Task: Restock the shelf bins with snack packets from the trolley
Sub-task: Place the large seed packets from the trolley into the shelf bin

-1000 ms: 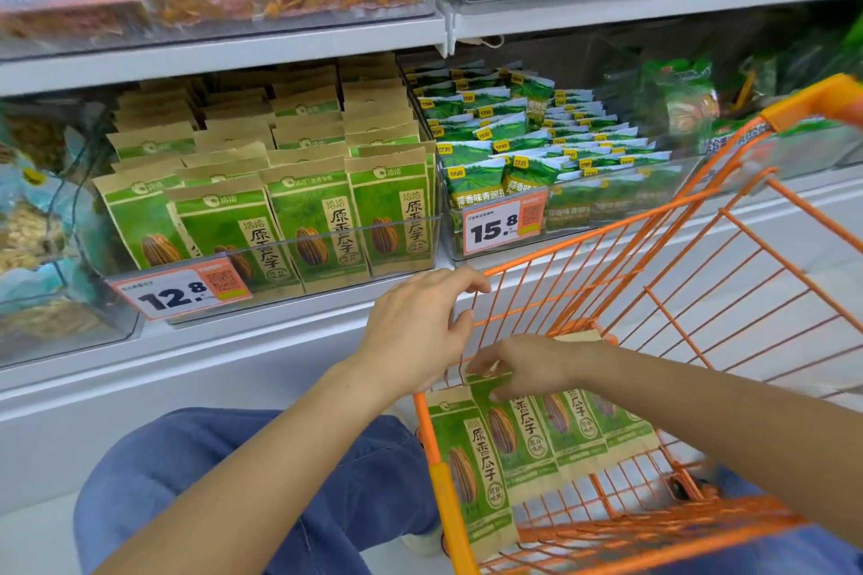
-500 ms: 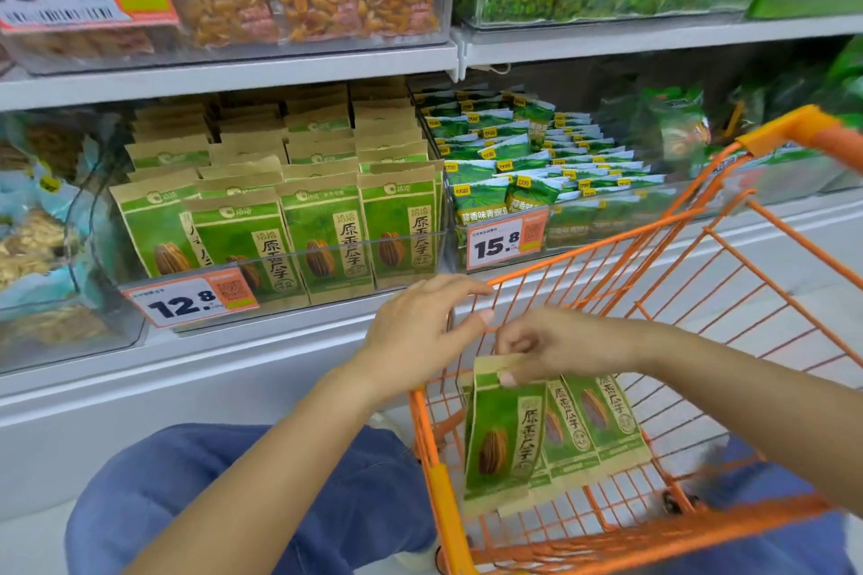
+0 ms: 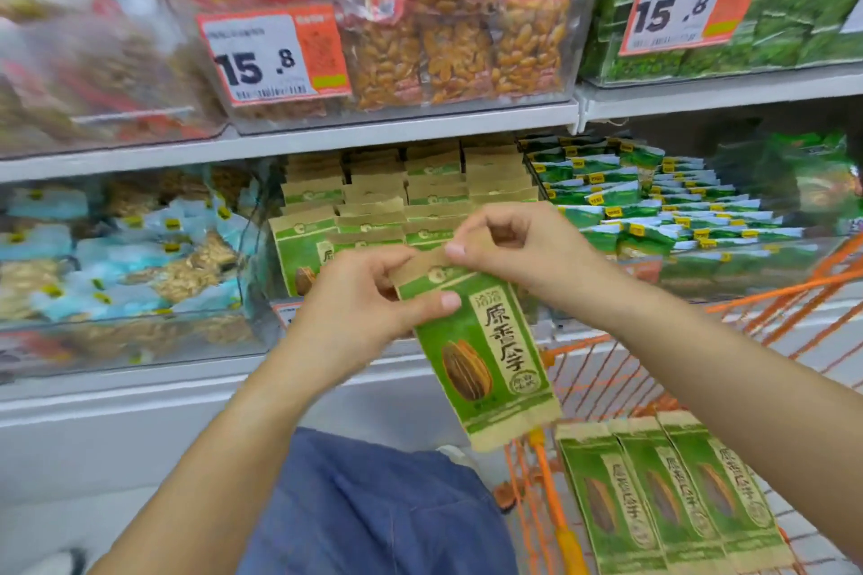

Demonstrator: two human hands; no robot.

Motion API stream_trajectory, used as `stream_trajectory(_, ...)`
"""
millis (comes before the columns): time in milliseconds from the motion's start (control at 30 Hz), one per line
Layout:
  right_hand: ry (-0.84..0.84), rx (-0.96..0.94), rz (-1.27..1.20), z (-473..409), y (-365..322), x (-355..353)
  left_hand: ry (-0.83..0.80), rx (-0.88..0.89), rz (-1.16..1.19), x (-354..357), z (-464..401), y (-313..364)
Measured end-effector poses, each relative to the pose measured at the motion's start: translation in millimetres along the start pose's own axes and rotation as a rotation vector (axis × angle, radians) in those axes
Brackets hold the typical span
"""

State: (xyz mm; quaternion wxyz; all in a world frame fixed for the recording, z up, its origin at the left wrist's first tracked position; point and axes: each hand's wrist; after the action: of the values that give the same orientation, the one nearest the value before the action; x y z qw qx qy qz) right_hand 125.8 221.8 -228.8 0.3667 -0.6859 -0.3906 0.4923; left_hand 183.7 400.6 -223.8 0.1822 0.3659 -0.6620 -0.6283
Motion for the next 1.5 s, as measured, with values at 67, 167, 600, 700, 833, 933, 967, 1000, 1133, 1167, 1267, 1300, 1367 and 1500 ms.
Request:
stream_trajectory(67, 0.008, -0.04, -0.049, -14.3, -1.4, 17.2, 0.199, 0.063, -0.056, -40.9, 10.4, 10.3)
stream_trajectory(167, 0.063, -0.124, 0.25, -26.0, 7.6, 29.0, 0.487, 0.198, -0.274, -101.5, 21.9, 20.6)
stream_trajectory(600, 0.104, -0.312, 0.919, -14.4, 90.6, 49.8, 0.605, 0.072, -0.808, -115.5, -16.1, -53.3)
stream_trajectory(700, 0.116, -0.303, 0.907, -13.7, 90.5, 50.7, 0.458, -0.017, -1.005, -115.7, -34.0, -72.5)
stream_trajectory(833, 0.108, -0.28, 0.903, -14.1, 89.8, 51.5, 0.189, 0.058, -1.307, -122.3, -64.2, -77.2)
stream_trajectory(933, 0.105, -0.272, 0.902, -14.2, 90.9, 51.4, -0.02, -0.093, -1.389, -119.3, -88.7, -65.6)
stream_trajectory(967, 0.107, -0.271, 0.901, -14.0, 91.3, 51.2, -0.088, -0.157, -1.417, -118.4, -96.1, -62.6)
stream_trajectory(1000, 0.11, -0.27, 0.899, -13.8, 91.7, 51.1, -0.142, -0.223, -1.427, -117.9, -102.3, -60.8)
stream_trajectory(1133, 0.107, -0.258, 0.888, -12.2, 92.3, 51.5, -0.226, -0.39, -1.395, -120.1, -118.5, -60.3)
stream_trajectory(1167, 0.106, -0.253, 0.887, -11.6, 92.2, 51.5, -0.237, -0.411, -1.393, -120.1, -121.6, -59.4)
stream_trajectory(1267, 0.107, -0.253, 0.889, -10.3, 92.3, 51.3, -0.288, -0.481, -1.406, -117.5, -129.8, -54.3)
stream_trajectory(1300, 0.107, -0.252, 0.888, -9.9, 92.2, 51.1, -0.293, -0.501, -1.401, -116.6, -131.7, -52.3)
stream_trajectory(1367, 0.107, -0.246, 0.883, -9.7, 91.9, 51.0, -0.281, -0.512, -1.399, -115.8, -133.2, -50.7)
stream_trajectory(1500, 0.101, -0.242, 0.88, -9.7, 91.3, 51.4, -0.181, -0.377, -1.502, -111.1, -126.3, -57.7)
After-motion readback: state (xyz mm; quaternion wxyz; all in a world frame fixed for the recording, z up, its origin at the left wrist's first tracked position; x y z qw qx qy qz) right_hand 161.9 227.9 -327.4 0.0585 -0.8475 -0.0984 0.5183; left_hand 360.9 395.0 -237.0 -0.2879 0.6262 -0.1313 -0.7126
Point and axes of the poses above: each hand's wrist, its own z-axis away from the middle knuckle, its own x-axis out of the palm, y = z × x, and after that the axes turned 6 degrees about z, right-handed
